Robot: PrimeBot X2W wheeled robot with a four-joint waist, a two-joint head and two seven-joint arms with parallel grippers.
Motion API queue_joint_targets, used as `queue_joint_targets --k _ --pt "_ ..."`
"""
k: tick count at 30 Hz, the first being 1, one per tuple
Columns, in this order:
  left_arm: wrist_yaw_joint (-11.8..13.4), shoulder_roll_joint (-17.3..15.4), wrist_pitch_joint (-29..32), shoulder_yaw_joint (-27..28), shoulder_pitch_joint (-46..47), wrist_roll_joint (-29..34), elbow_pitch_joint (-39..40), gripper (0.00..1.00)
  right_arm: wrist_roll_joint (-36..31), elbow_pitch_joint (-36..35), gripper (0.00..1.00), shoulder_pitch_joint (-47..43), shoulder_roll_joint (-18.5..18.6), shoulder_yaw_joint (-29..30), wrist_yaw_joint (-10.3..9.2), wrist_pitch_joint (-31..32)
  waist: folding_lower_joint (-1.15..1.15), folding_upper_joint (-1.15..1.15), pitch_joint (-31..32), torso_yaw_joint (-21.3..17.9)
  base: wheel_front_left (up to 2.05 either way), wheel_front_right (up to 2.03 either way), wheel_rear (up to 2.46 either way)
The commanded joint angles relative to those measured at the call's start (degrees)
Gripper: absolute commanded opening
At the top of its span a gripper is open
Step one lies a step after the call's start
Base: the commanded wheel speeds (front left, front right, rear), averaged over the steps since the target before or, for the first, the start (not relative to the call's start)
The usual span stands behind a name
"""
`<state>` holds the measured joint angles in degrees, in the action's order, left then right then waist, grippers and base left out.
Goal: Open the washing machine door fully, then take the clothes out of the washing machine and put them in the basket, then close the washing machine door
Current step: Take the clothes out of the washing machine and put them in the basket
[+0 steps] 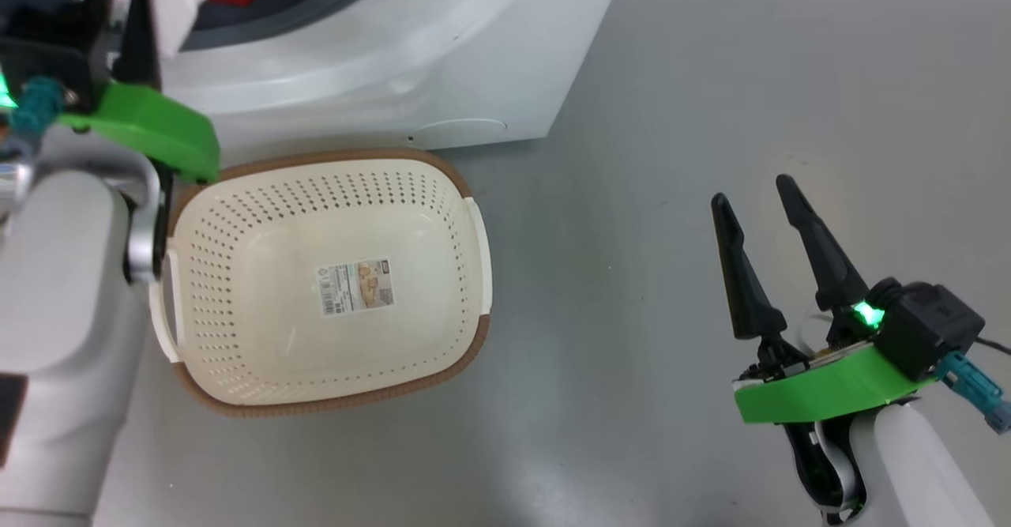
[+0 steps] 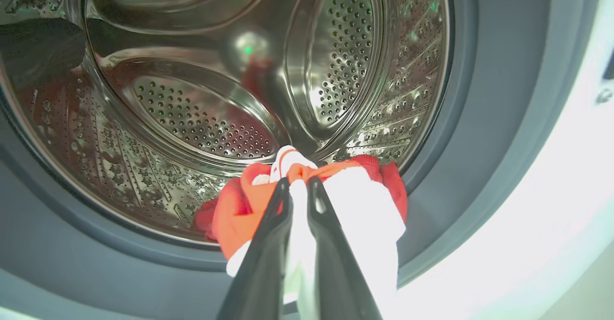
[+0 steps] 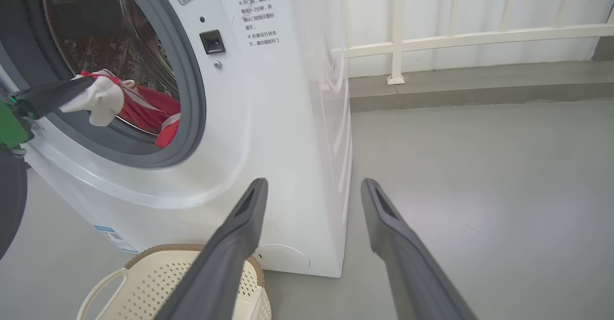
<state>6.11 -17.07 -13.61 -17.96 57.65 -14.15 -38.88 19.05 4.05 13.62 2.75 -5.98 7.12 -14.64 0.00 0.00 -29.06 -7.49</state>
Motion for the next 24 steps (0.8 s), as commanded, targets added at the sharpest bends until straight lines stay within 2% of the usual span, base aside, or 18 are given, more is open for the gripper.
queue_joint_targets --k 1,24 --pt "1.0 -2.5 0.3 1.0 -2.9 -0.3 4.6 0.00 -0.8 -1.1 1.00 -2.0 0.1 -0.7 0.36 -0.4 0.00 0.00 1.5 1.0 0.00 0.00 0.00" --pt "5.2 -3.6 2.7 0.2 -24.2 -2.9 27.3 0.00 -1.4 -1.7 1.00 -6.8 0.1 2.1 0.36 -0.4 0.00 0.00 10.7 3.7 0.00 0.00 0.00"
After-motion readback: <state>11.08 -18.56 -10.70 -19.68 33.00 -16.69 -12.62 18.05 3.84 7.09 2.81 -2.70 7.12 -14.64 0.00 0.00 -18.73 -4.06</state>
